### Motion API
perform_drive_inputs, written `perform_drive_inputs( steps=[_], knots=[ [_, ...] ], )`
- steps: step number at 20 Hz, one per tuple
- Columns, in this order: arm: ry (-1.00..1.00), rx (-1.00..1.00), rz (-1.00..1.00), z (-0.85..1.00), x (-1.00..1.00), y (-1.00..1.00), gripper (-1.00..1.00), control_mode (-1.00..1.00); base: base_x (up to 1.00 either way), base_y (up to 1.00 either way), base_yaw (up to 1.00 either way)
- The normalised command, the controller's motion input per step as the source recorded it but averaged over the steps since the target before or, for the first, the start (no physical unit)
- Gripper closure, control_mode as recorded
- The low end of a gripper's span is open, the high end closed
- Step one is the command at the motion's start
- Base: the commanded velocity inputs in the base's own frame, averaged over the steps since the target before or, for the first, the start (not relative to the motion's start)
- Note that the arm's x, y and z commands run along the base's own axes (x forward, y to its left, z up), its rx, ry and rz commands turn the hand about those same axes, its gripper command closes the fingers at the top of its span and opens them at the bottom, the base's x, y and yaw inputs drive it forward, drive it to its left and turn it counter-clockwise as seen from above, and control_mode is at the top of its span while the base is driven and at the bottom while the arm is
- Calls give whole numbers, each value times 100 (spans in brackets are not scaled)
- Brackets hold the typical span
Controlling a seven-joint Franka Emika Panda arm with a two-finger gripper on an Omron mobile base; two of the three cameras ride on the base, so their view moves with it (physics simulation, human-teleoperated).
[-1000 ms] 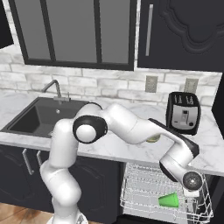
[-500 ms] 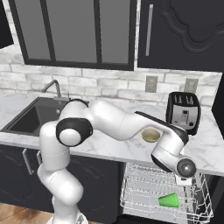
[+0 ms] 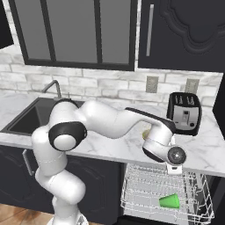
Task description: Pick up the cup and bowl from the counter, place them in the dishwasher, and close the dishwasher door.
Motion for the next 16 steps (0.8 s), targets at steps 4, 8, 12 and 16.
perform_drive_inputs(
  steps=[4,8,12,16],
  knots=[
    [0,0,2,3,42,22,-100,-100,0,0,0],
    [0,2,3,0,47,18,-100,-100,0,0,0],
    [0,7,3,0,49,11,-100,-100,0,0,0],
    [0,10,3,-1,42,12,-100,-100,0,0,0]
  ],
)
